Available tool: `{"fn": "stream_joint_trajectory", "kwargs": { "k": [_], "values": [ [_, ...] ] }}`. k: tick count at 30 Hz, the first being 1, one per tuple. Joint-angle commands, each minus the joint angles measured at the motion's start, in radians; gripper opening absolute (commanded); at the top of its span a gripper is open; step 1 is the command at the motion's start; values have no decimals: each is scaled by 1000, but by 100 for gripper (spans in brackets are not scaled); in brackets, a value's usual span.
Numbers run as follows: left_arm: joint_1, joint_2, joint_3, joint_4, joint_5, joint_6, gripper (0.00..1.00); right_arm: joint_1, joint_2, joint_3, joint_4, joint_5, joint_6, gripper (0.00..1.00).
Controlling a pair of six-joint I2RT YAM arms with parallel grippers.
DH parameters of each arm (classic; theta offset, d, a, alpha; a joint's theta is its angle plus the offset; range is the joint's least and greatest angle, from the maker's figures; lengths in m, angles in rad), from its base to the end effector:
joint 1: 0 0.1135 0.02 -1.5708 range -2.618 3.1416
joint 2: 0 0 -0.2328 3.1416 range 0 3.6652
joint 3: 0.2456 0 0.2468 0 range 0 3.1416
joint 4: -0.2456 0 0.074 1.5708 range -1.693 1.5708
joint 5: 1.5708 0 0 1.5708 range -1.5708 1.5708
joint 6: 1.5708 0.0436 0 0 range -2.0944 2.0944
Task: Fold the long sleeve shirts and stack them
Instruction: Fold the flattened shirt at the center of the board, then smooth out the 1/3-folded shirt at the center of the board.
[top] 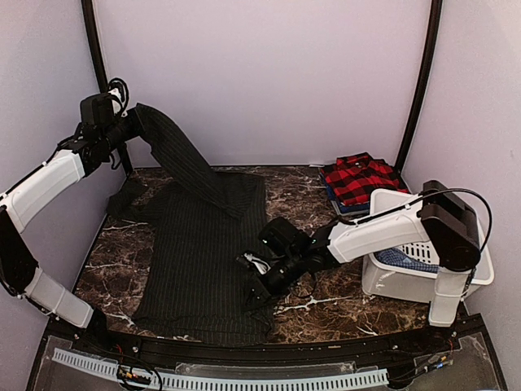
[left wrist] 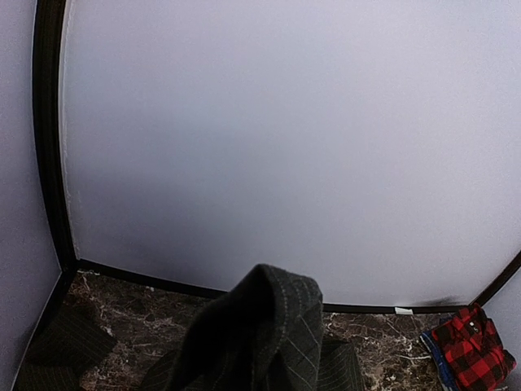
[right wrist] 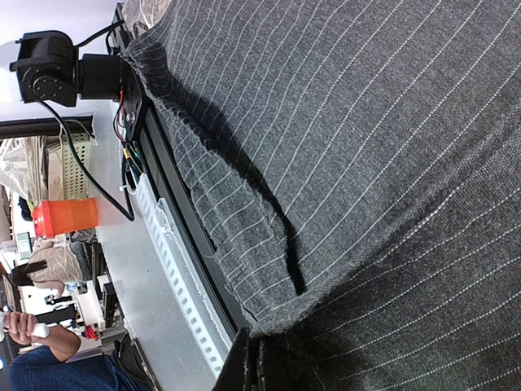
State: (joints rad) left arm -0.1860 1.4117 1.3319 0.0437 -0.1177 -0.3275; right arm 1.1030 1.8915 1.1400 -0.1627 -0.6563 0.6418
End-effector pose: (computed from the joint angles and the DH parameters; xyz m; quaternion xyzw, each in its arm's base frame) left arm 0.3388 -0.0585 0.3799 -0.0915 0.7138 -0.1350 0.6811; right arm 0.1456 0.3472 0.1289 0.3060 -0.8486 -0.4299 0.0374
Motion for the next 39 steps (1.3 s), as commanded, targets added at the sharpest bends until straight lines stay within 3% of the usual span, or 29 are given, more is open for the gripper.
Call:
{"fn": "stream_joint_trajectory", "kwargs": {
  "k": [1, 5, 18, 24, 30, 39],
  "values": [
    [5, -35, 14, 7, -10, 12, 0, 14, 32, -12, 53, -26, 7, 3],
    [5, -57, 5, 9, -3, 10, 0, 15, 54, -28, 83, -38, 19, 4],
    [5, -62, -63, -10, -7, 9, 0, 23, 54, -16, 73, -25, 0, 23],
    [5, -60, -74, -8, -9, 6, 0, 38, 20, 138, -122, 186, -110, 27],
    [5, -54, -81, -7, -12, 5, 0, 94, 148, 345, -289, 431, -195, 12],
    [5, -43, -105, -4, -4, -4, 0, 214, 274, 435, -363, 711, -228, 9]
  ]
}}
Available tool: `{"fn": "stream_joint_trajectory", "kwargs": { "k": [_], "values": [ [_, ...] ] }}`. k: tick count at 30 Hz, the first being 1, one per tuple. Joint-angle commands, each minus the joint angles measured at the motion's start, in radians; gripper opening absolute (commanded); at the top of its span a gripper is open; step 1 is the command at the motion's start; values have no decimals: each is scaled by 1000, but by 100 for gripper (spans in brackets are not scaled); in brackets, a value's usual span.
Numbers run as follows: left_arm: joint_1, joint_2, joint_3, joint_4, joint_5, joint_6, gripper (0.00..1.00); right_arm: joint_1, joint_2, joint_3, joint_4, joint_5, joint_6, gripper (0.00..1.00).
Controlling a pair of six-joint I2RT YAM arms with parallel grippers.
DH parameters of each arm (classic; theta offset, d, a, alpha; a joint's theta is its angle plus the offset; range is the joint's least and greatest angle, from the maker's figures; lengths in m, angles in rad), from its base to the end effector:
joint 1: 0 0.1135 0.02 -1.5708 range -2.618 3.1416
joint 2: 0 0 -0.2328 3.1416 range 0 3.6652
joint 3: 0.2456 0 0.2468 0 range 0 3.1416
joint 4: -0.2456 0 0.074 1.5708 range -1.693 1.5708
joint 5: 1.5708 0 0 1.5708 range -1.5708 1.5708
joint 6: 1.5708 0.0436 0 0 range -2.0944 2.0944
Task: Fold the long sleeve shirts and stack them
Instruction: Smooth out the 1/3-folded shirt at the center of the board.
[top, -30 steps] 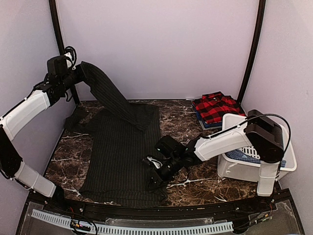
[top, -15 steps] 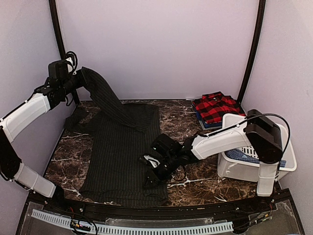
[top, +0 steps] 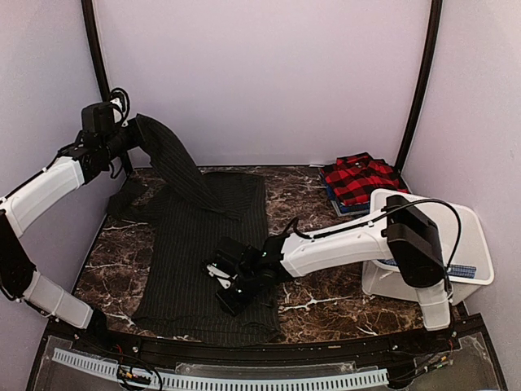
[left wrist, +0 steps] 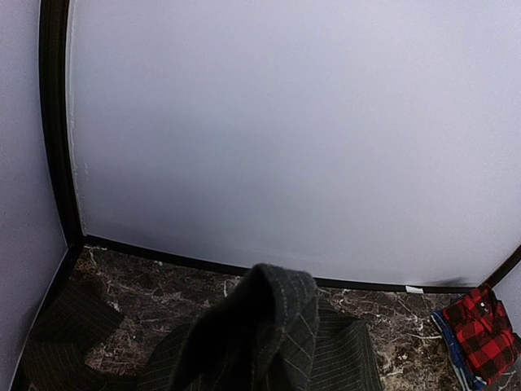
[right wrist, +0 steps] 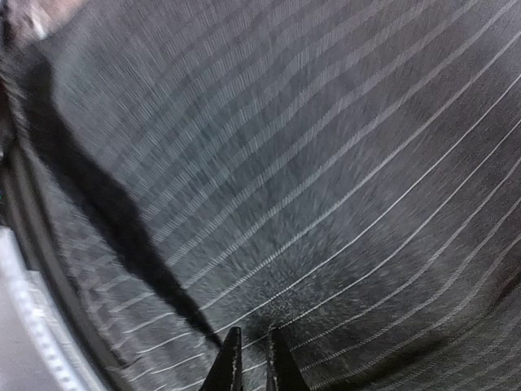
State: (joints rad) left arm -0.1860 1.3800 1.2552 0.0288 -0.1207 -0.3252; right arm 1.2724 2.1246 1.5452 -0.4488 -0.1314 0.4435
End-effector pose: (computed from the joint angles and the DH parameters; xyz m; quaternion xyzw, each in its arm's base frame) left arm 0.3327 -0.0573 0.3606 -0.0918 0.7343 -0.1265 0.6606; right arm 0.1228 0.4185 0.1303 -0.4032 0.8729 0.2437 0.1270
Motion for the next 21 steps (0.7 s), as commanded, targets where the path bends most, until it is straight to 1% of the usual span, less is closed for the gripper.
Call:
{"fn": "stream_joint_trajectory", "kwargs": {
  "k": [1, 5, 9, 13, 14, 18, 21],
  "values": [
    [5, -11, -38, 12, -1, -11, 0, 57, 43, 31, -82, 206, -30, 9],
    [5, -20, -73, 21, -4, -18, 0, 100, 43, 27, -104, 251, -37, 9],
    [5, -17, -89, 25, -10, -16, 0, 135, 7, -7, -100, 200, -57, 9],
    [5, -5, -94, 30, -5, -22, 0, 150, -55, -61, -73, 63, -84, 10],
    [5, -2, -96, 32, -3, -26, 0, 152, -72, -77, -60, 1, -92, 10],
    [5, 4, -110, 46, 7, -37, 0, 161, -122, -117, -28, -158, -113, 10],
    [5, 8, -114, 52, 13, -42, 0, 177, -140, -122, -36, -193, -138, 10]
  ]
}}
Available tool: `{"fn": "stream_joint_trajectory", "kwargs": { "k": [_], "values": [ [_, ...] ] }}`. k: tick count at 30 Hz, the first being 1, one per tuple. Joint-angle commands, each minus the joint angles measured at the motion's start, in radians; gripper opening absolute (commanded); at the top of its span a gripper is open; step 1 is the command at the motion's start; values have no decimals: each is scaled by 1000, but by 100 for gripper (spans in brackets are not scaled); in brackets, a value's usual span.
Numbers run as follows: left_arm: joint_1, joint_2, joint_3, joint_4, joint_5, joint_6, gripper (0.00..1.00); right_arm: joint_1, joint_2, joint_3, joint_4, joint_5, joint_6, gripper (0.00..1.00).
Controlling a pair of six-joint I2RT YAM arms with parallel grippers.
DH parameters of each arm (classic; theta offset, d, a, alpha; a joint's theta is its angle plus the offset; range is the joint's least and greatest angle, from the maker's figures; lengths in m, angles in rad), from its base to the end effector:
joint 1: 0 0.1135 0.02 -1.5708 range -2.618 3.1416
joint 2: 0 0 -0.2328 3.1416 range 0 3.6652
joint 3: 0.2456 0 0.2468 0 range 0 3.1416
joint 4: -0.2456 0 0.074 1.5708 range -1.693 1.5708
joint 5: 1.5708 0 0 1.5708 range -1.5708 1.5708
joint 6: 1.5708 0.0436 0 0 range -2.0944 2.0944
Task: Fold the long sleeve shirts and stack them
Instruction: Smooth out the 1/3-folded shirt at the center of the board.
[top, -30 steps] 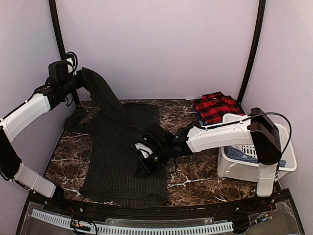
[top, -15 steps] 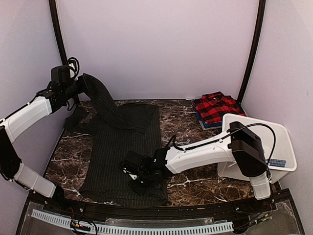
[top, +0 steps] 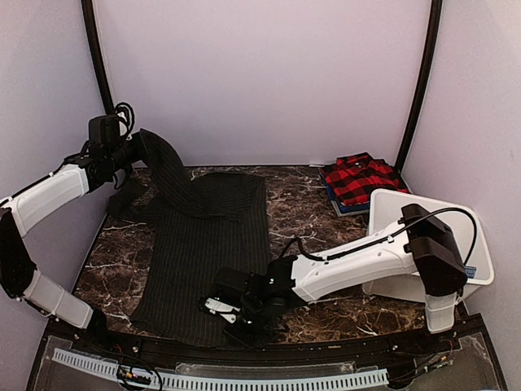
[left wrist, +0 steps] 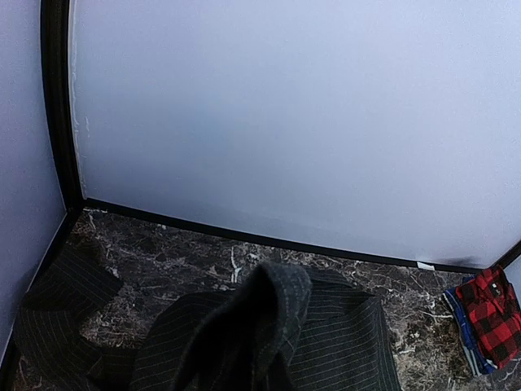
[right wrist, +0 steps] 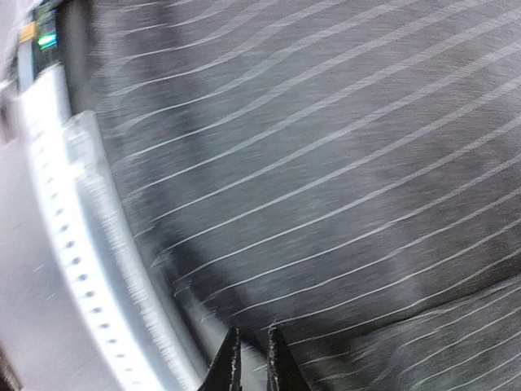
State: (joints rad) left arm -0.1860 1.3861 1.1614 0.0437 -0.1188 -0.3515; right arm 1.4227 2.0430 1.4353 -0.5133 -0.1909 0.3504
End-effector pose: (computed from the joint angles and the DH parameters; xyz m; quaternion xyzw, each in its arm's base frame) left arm 0.3345 -0.0577 0.3264 -0.1013 0.7610 -0.1258 0.6283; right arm 0.0519 0.4042 0.1282 -0.5140 0.8234 0.2307 0.0683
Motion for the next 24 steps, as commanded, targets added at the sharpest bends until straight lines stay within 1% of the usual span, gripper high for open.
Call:
{"fn": "stream_joint_trajectory", "kwargs": {
  "k": [1, 7, 9, 10, 13, 16, 19, 24],
  "values": [
    [5, 2, -21, 37, 14, -16, 0, 27, -63, -12, 23, -120, -40, 10],
    [4, -18, -22, 37, 21, -17, 0, 1, -117, 17, 3, 11, -5, 11],
    [5, -28, -19, 38, 24, -14, 0, -18, -150, 10, 7, 74, 14, 12],
    [5, -33, -18, 37, 27, -13, 0, -36, -167, -4, 12, 125, 28, 14],
    [5, -38, -14, 37, 43, -10, 0, -102, -199, -62, 27, 171, 76, 14],
    [5, -43, -16, 39, 60, -13, 0, -120, -193, -112, 40, 242, 72, 15],
    [5, -46, -20, 38, 68, -14, 0, -119, -163, -131, 44, 260, 63, 17],
    [5, -50, -18, 36, 90, -15, 0, -107, -167, -188, 80, 222, 63, 20]
  ]
}}
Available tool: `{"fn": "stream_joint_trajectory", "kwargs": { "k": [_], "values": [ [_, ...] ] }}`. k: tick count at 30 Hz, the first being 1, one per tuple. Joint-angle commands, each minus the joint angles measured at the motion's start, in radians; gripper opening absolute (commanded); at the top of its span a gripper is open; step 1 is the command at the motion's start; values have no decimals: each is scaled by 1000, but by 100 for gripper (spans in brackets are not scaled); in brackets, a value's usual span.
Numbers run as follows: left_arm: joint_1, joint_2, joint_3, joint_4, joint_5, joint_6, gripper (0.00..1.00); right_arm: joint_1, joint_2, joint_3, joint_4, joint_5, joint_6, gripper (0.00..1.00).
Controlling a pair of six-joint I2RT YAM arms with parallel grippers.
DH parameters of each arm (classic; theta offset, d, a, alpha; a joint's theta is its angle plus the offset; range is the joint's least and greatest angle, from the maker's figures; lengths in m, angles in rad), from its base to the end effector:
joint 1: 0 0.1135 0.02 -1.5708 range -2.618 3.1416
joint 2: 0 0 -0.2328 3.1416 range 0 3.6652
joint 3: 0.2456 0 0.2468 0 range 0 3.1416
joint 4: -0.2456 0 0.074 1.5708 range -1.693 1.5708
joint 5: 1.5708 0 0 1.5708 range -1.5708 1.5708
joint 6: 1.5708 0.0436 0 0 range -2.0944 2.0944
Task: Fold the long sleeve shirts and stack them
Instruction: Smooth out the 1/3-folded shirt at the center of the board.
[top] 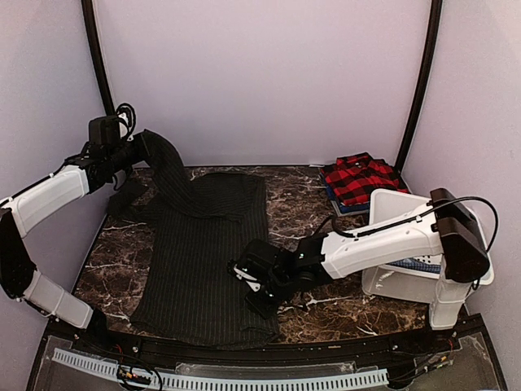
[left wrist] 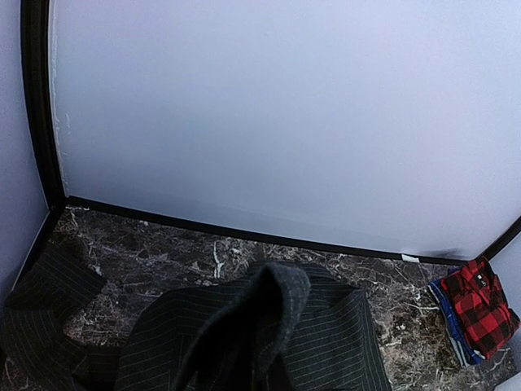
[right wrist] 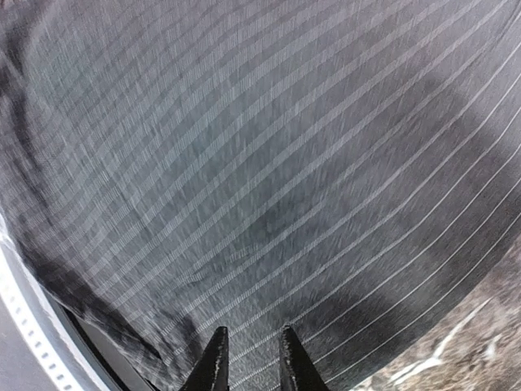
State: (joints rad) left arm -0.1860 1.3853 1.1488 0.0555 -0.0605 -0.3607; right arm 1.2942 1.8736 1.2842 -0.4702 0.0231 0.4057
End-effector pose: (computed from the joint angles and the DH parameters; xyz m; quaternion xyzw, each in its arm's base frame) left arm 0.3341 -0.0602 0.3234 -0.0863 0.7632 -0.1504 0.6225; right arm 0.1046 0.3646 0.1500 -0.4131 0.8748 0.1825 0.1753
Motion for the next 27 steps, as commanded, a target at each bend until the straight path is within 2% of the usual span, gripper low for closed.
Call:
{"fn": "stream_joint_trajectory", "kwargs": {
  "k": [1, 7, 11, 15, 18, 22, 27],
  "values": [
    [4, -53, -7, 24, 48, -8, 0, 29, -9, -52, 47, -1, 2, 20],
    [2, -67, -10, 3, 155, -45, 0, 63, -21, -124, 106, -109, -7, 23],
    [-13, -99, -47, -11, 219, -79, 0, 65, -17, -144, 129, -134, 0, 24],
    [-57, -157, -106, -42, 262, -84, 0, 51, -88, -131, 131, -125, -1, 24],
    [-125, -215, -154, -50, 280, -76, 0, 10, -179, -108, 126, -68, -2, 29],
    [-221, -261, -222, -77, 318, -72, 0, -78, -287, -82, 135, 95, -7, 39],
    [-321, -261, -298, -89, 359, -75, 0, -238, -325, -65, 190, 225, -11, 46]
  ]
}}
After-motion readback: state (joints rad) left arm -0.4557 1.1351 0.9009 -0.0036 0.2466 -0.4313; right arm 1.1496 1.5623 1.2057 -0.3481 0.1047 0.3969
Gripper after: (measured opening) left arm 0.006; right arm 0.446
